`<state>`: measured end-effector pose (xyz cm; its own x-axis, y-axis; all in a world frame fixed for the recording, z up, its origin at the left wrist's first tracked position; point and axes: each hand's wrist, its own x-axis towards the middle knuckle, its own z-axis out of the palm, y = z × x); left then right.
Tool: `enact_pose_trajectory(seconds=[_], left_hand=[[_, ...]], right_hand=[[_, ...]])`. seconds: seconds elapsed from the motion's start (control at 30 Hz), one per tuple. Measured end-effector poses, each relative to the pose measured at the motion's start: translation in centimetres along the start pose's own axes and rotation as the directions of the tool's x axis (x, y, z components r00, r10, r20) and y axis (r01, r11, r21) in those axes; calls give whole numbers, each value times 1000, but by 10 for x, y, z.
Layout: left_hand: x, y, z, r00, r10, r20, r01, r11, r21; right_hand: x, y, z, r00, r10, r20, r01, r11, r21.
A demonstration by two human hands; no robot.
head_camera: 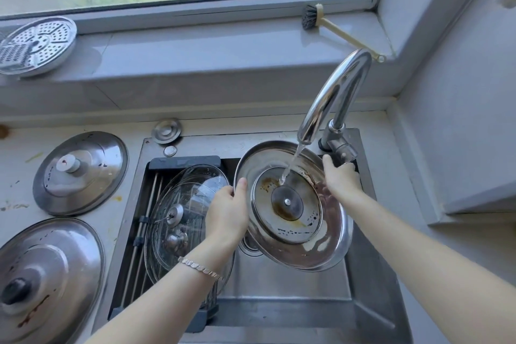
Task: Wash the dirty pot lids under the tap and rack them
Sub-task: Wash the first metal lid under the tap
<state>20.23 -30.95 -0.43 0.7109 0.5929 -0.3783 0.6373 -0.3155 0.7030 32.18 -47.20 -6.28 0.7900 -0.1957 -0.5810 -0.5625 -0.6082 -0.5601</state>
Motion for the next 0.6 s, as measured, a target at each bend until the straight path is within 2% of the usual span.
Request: enact_pose_trajectory(seconds=[0.03,0.07,0.1,0.13,0.2,0.23,0.27,0.3,0.4,0.43,0.53,0.57,0.6], left_hand=[[-2,0,-1,1000,7,-13,-7,1000,-12],[-4,1,-1,1000,9,-26,-10,999,-35],[-6,2,-1,999,8,-34,-10,998,-59],[-7,3,-2,999,8,-40,-11,997,-76],[-11,4,-3,998,22,-53,-26,996,-88],[-12,3,-4,998,24,-60,-30,994,-102],[-14,2,-6,998,23,-65,-30,992,-122],[-15,1,-7,998,20,-67,-29,990,-140],[-17,-3,-11,996,15,-94,-32,982,-186],[-17,-4,-12,995,4,-101,-24,980,-199],[-16,-7,-12,993,-28,-118,0,972,-236],[-17,-8,-12,992,-44,-119,14,970,-243],[-17,-9,-13,991,-53,-119,22,968,-251]], right_hand=[[-17,1,7,999,-34,8,34,999,-36],[-36,3,15,991,-131,37,134,983,-123],[-58,7,24,955,-275,109,294,925,-240],[-74,12,32,875,-425,230,481,817,-318],[-99,17,43,631,-612,477,770,566,-293],[-105,16,44,533,-637,558,841,474,-263],[-101,14,44,483,-638,600,871,423,-252],[-95,13,43,477,-637,606,876,399,-271],[-81,12,40,602,-610,516,799,471,-375],[-84,12,42,587,-612,530,809,454,-373],[-102,11,47,416,-646,640,909,290,-298],[-99,10,44,419,-634,649,908,294,-300],[-91,8,41,475,-616,629,880,336,-336]])
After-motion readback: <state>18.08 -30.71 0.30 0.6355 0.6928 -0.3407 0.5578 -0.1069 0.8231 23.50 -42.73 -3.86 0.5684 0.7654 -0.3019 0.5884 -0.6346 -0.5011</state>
